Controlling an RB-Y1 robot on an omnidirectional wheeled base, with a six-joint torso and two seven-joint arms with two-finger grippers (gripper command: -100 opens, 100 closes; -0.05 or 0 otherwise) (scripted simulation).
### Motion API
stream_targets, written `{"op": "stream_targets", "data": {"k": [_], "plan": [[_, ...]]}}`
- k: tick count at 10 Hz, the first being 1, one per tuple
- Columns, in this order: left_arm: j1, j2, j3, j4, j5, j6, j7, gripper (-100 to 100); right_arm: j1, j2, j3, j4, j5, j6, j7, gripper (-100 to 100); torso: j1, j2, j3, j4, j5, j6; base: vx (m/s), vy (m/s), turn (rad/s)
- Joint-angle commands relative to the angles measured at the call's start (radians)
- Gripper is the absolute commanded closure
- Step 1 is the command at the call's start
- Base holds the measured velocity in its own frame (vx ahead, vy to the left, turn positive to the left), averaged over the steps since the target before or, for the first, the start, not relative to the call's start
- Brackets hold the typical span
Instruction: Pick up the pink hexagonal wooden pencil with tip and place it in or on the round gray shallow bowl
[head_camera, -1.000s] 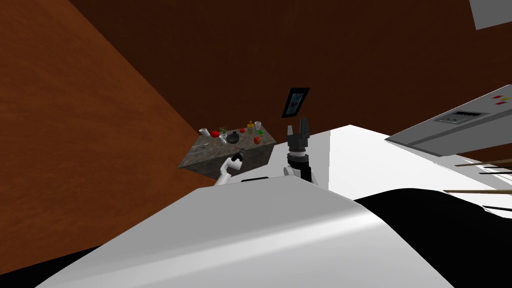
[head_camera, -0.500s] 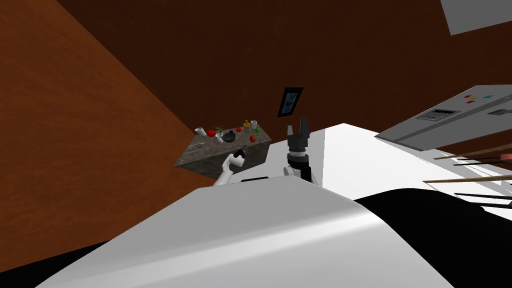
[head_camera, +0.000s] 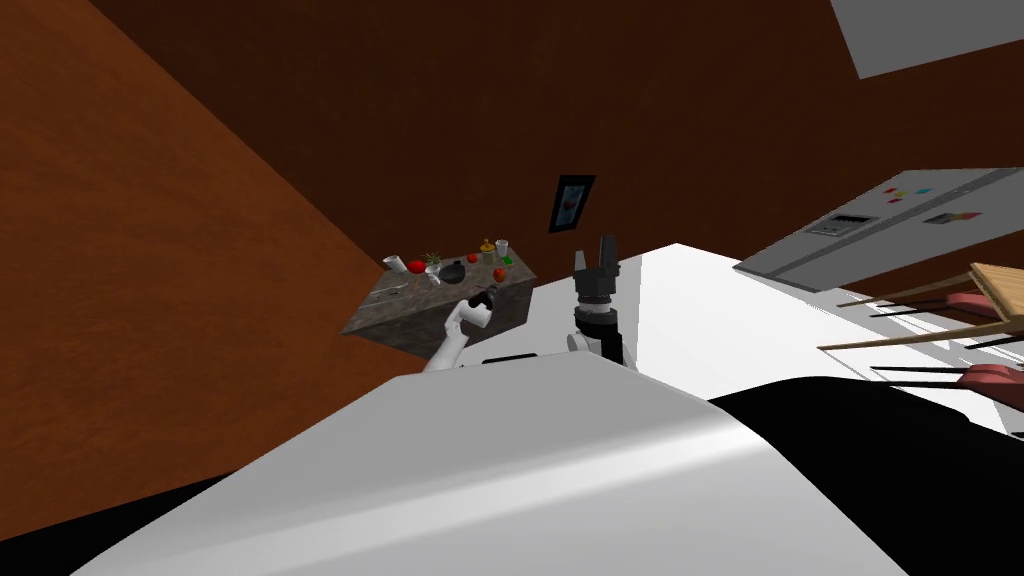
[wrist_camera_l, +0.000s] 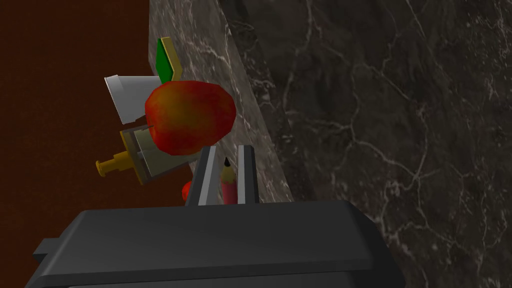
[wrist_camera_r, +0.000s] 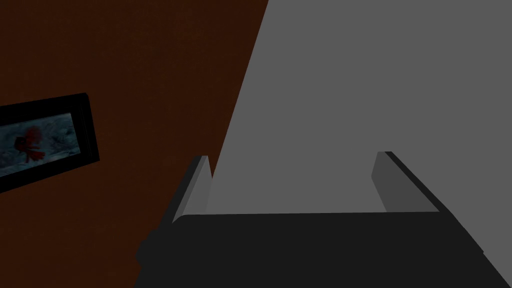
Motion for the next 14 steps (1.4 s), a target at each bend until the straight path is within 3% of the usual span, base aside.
{"op": "stream_targets", "data": {"k": [1,7,14], "plan": [[-0.023,0.003,-0.002,-0.027,0.011,0.046,0.007,100,0.0,0.0,0.0,0.0,0.0,0.0,0.0,0,0.0,0.0,0.0,0.0,0.0,0.0,-0.043,-0.025,-0.061],[-0.083,0.03,0.013,-0.138,0.038,0.209,0.025,100,0.0,0.0,0.0,0.0,0.0,0.0,0.0,0,0.005,-0.006,-0.003,-0.001,0.001,-0.001,0.005,0.002,-0.061],[-0.11,0.094,0.08,-0.269,0.05,0.39,0.036,100,0.0,0.0,0.0,0.0,0.0,0.0,0.0,0,0.01,-0.012,-0.007,-0.003,0.002,-0.002,0.072,0.065,-0.043]]}}
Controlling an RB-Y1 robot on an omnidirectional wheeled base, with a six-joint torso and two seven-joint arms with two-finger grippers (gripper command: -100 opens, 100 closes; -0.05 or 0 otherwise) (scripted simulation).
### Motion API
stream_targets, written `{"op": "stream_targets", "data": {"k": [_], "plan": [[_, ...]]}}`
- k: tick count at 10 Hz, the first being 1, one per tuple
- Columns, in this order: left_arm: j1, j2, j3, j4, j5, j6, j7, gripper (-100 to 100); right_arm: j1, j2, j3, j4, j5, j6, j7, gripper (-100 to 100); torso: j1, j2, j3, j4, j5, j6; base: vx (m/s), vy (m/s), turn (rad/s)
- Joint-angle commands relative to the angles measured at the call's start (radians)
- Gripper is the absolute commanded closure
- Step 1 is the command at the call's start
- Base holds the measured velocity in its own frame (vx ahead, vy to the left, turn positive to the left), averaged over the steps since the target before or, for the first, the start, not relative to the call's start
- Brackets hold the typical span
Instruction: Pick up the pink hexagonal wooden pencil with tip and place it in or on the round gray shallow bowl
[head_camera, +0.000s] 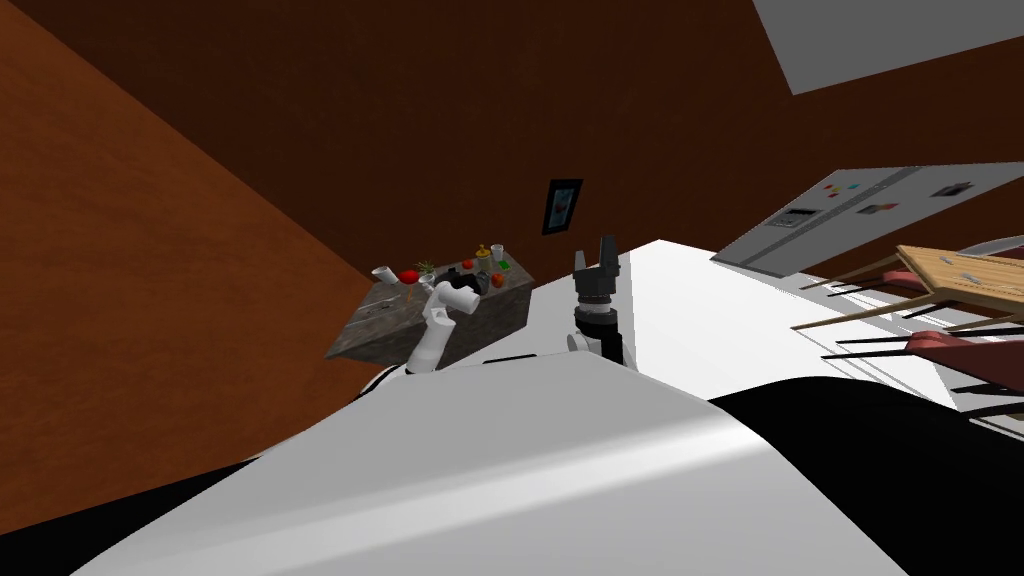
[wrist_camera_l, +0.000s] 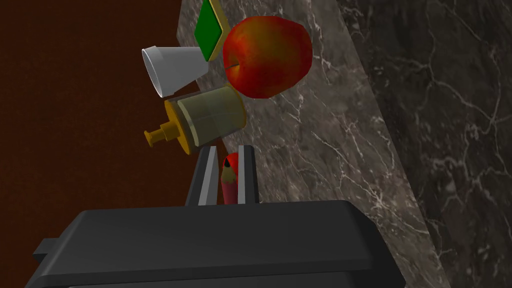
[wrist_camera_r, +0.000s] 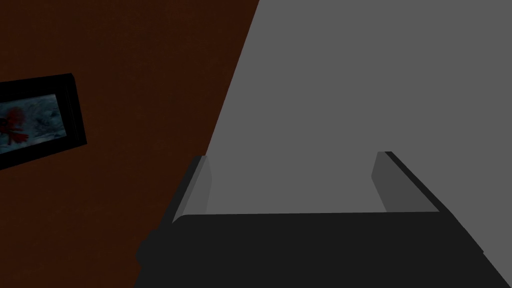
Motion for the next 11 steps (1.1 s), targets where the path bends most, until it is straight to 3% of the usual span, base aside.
{"op": "stream_targets", "data": {"k": [1,8,10,11], "plan": [[-0.004,0.014,0.019,-0.029,-0.004,0.049,0.003,100,0.0,0.0,0.0,0.0,0.0,0.0,0.0,0,0.0,0.0,0.0,0.0,0.0,0.0,0.11,0.099,-0.027],[0.027,0.093,0.108,-0.119,-0.008,0.196,0.002,100,0.0,0.0,0.0,0.0,0.0,0.0,0.0,0,0.002,-0.001,-0.001,-0.001,0.001,0.0,0.12,0.123,-0.024],[0.052,0.108,0.122,-0.125,-0.007,0.227,0.001,100,0.0,0.0,0.0,0.0,0.0,0.0,0.0,0,0.004,-0.002,-0.002,-0.002,0.001,-0.001,0.109,0.102,-0.008],[0.046,0.107,0.121,-0.129,-0.003,0.214,0.0,100,0.0,0.0,0.0,0.0,0.0,0.0,0.0,0,0.002,-0.002,-0.002,-0.002,0.001,-0.001,0.041,0.028,0.015]]}}
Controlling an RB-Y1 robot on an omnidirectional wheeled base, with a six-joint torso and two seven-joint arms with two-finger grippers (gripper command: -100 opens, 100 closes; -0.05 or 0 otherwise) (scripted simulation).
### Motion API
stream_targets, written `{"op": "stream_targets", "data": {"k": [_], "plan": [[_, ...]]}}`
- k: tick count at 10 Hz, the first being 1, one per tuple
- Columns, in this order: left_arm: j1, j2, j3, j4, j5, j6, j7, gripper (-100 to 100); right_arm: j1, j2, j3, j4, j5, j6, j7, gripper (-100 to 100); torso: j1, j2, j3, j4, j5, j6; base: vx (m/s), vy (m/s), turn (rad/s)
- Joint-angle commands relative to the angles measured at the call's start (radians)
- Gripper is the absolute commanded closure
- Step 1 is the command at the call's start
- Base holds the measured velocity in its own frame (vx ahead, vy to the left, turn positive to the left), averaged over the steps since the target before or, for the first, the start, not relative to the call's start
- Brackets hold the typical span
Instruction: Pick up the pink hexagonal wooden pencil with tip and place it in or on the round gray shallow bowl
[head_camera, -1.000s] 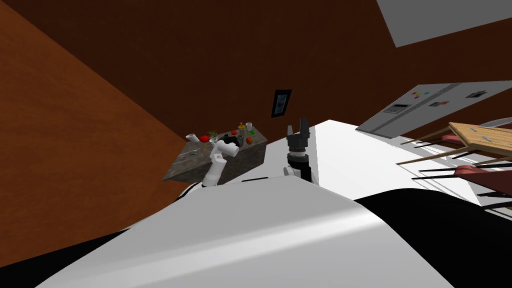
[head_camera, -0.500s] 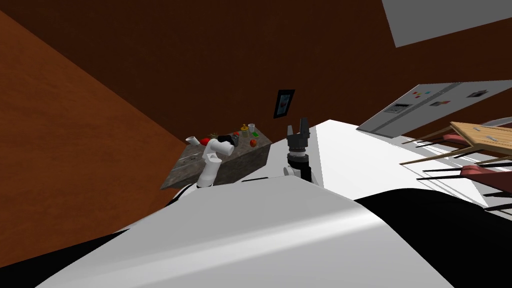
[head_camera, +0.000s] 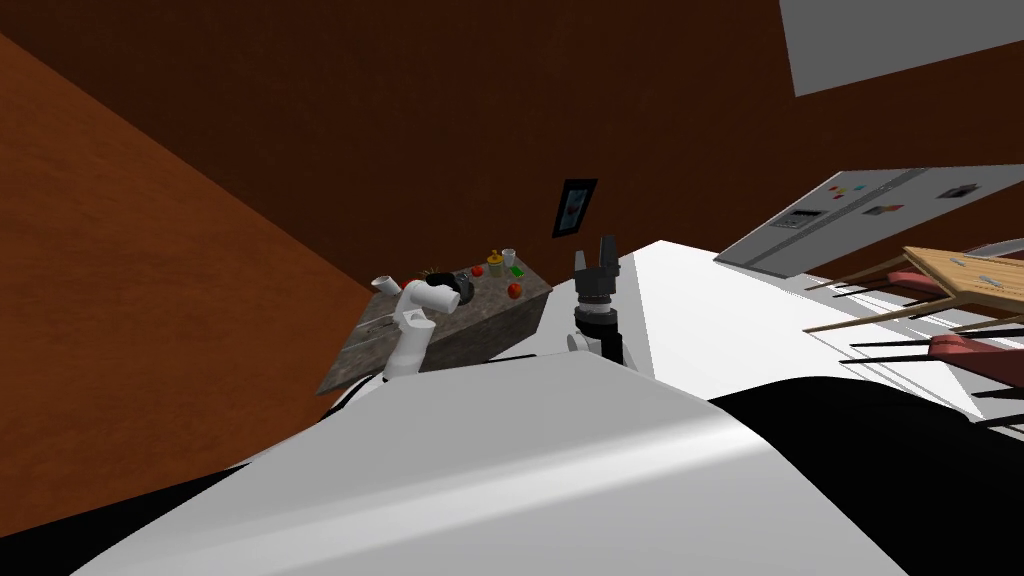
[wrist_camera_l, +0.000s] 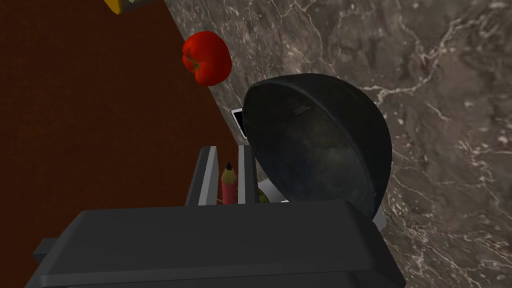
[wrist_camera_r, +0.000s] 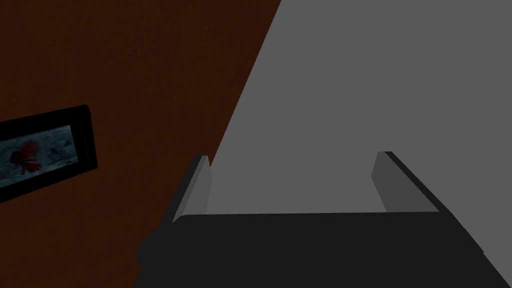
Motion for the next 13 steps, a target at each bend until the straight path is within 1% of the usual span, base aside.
{"op": "stream_targets", "data": {"k": [1,5,6,7,13], "plan": [[0.0,0.0,0.0,0.0,0.0,0.0,0.0,-100,0.0,0.0,0.0,0.0,0.0,0.0,0.0,0,0.0,0.0,0.0,0.0,0.0,0.0,0.007,0.007,0.003],[0.0,0.0,0.0,0.0,0.0,0.0,0.0,-100,0.0,0.0,0.0,0.0,0.0,0.0,0.0,0,-0.004,0.004,0.003,0.001,-0.001,0.0,0.0,0.0,0.0],[0.0,0.0,0.0,0.0,0.0,0.0,0.0,0,0.0,0.0,0.0,0.0,0.0,0.0,0.0,0,-0.004,0.005,0.003,0.001,-0.001,0.0,0.0,0.0,0.0],[-0.016,0.01,0.009,-0.034,0.013,0.046,0.004,-100,0.0,0.0,0.0,0.0,0.0,0.0,0.0,0,-0.004,0.005,0.003,0.001,-0.001,0.0,0.009,-0.002,-0.008],[-0.062,0.038,0.035,-0.137,0.053,0.185,0.016,-100,0.0,0.0,0.0,0.0,0.0,0.0,0.0,0,-0.005,0.004,0.002,0.001,-0.001,0.0,0.015,-0.003,-0.009]]}}
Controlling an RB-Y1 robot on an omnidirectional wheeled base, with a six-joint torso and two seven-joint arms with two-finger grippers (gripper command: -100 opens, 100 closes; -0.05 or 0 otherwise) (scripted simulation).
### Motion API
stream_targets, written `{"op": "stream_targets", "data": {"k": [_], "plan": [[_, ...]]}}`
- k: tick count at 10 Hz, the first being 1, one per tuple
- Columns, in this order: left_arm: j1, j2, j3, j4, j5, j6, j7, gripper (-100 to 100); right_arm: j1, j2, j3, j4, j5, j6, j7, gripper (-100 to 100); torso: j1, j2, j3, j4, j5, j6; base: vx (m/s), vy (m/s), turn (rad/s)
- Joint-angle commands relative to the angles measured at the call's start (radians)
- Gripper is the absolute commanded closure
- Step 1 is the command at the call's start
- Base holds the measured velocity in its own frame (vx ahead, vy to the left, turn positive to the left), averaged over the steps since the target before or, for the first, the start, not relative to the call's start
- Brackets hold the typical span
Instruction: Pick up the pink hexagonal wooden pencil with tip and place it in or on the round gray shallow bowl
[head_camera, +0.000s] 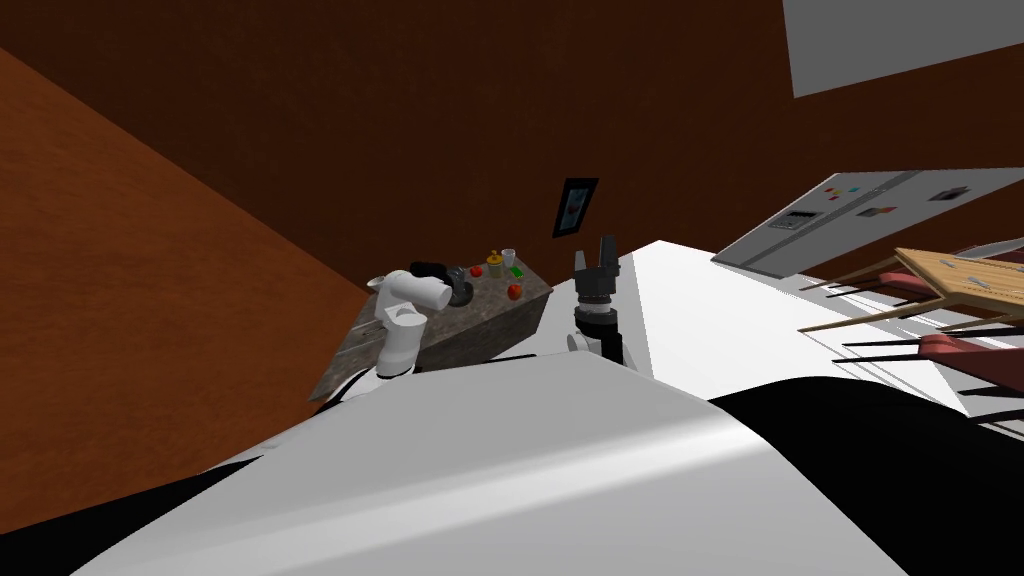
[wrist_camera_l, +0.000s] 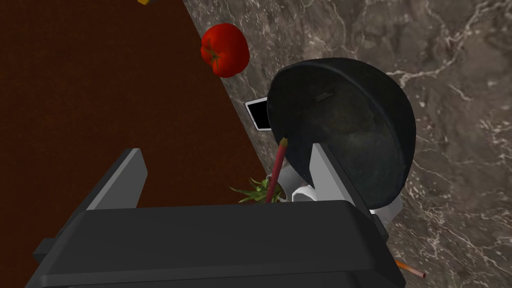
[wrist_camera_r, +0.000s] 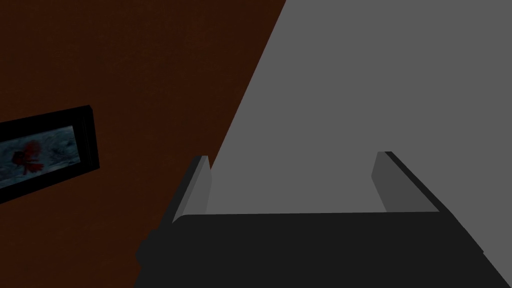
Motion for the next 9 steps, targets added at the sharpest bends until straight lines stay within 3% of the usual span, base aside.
{"op": "stream_targets", "data": {"k": [1,2,3,4,9], "plan": [[-0.012,0.009,0.009,-0.025,0.013,0.035,0.002,-100,0.0,0.0,0.0,0.0,0.0,0.0,0.0,0,0.0,0.0,0.0,0.0,0.0,0.0,0.013,-0.002,-0.007],[-0.019,0.014,0.014,-0.042,0.02,0.058,0.004,-100,0.0,0.0,0.0,0.0,0.0,0.0,0.0,0,0.0,0.0,0.0,0.0,0.0,0.0,0.013,-0.003,-0.008],[-0.012,0.01,0.008,-0.034,0.013,0.043,0.004,-100,0.0,0.0,0.0,0.0,0.0,0.0,0.0,0,0.0,0.0,0.0,0.0,0.0,0.0,0.006,-0.001,0.0],[-0.013,0.01,0.009,-0.035,0.014,0.047,0.004,0,0.0,0.0,0.0,0.0,0.0,0.0,0.0,0,0.0,0.0,0.0,0.0,0.0,0.0,0.0,0.0,0.0],[-0.013,0.01,0.009,-0.035,0.014,0.046,0.004,0,0.0,0.0,0.0,0.0,0.0,0.0,0.0,0,0.0,0.001,0.0,0.0,0.0,0.0,0.0,0.0,0.0]]}}
